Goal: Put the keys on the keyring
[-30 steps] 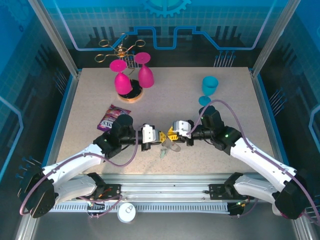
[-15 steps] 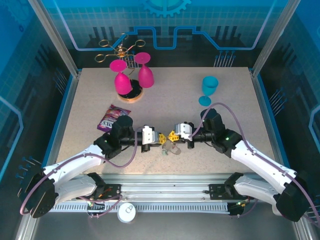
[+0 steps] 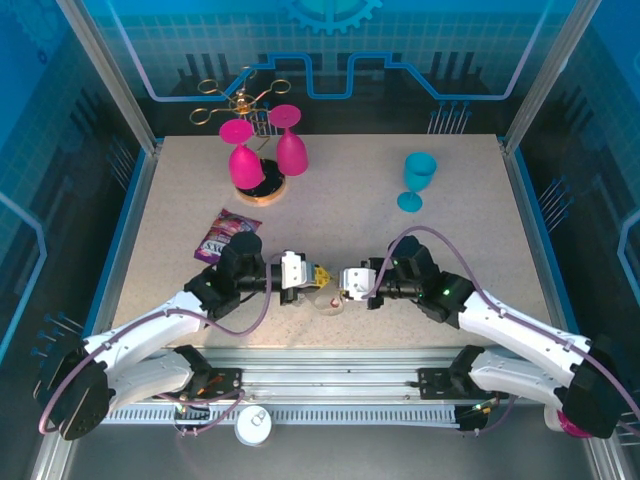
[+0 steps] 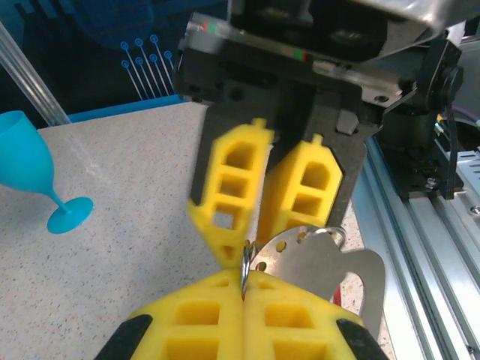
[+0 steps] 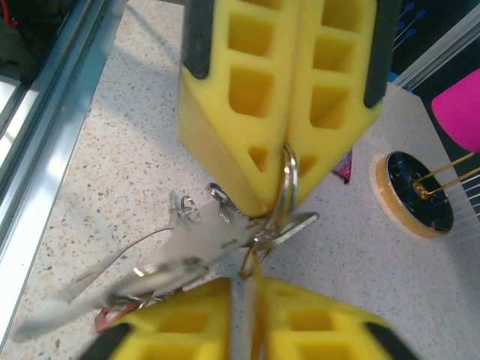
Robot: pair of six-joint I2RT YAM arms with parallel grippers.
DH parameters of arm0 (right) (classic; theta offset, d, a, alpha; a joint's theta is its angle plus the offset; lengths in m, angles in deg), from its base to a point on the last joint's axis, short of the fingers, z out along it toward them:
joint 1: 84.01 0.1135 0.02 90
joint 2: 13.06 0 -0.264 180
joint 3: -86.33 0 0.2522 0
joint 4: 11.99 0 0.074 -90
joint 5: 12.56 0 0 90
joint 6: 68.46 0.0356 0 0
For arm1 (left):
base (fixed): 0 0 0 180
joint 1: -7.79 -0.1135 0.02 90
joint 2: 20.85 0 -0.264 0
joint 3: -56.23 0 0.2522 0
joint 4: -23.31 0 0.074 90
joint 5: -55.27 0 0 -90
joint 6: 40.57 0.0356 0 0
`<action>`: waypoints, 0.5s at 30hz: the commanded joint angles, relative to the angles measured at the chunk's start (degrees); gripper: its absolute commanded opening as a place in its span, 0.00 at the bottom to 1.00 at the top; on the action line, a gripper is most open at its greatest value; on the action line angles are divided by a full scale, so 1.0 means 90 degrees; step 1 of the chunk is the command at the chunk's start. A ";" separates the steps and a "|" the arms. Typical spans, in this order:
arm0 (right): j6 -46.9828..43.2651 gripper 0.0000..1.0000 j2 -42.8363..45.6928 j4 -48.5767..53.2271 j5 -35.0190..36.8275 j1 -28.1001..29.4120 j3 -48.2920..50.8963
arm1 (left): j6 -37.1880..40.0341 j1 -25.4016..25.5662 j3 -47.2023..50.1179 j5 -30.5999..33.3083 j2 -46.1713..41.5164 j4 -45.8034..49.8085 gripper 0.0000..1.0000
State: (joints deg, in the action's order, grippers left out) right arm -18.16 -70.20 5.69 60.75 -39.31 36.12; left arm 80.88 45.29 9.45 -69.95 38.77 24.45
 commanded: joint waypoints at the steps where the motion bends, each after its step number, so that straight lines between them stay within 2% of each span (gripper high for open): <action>1: 0.0360 0.29 0.0304 -0.0563 -0.0343 -0.0209 0.0216 | -0.0057 -0.0046 -0.0043 -0.0391 -0.0052 -0.0546 0.00; 5: 0.0780 0.36 0.0620 -0.0657 -0.1125 -0.0700 0.0216 | 0.0089 -0.0065 -0.0060 -0.0517 -0.0001 -0.0328 0.00; 9: 0.0902 0.36 0.0649 -0.0435 -0.1776 -0.0831 0.0088 | 0.0173 -0.0068 -0.0082 -0.0569 0.0063 -0.0272 0.00; 15: 0.1049 0.32 0.0329 -0.0449 -0.2247 -0.0808 -0.0081 | 0.0208 -0.0070 -0.0140 -0.0607 0.0132 -0.0277 0.00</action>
State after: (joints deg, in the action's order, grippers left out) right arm -10.62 -66.07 2.26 45.48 -46.21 37.41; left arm 81.33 45.07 9.47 -72.73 39.66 23.71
